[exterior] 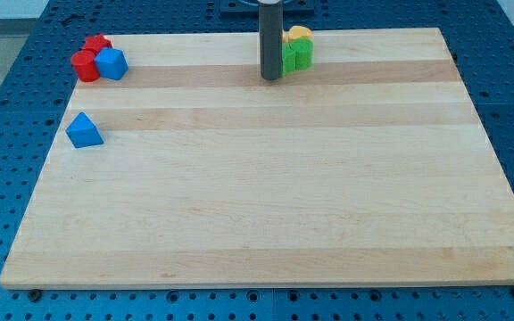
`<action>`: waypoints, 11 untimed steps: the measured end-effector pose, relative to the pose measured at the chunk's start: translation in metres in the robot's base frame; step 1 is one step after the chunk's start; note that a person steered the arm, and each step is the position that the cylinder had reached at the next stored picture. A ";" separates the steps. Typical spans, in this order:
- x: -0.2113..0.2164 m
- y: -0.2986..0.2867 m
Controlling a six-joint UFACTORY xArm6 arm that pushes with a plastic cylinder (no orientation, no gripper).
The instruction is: Point at the red star
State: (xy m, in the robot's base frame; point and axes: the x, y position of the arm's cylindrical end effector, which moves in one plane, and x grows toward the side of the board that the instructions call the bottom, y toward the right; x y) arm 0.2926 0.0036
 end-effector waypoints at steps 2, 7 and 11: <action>-0.015 0.000; -0.005 -0.100; -0.102 -0.295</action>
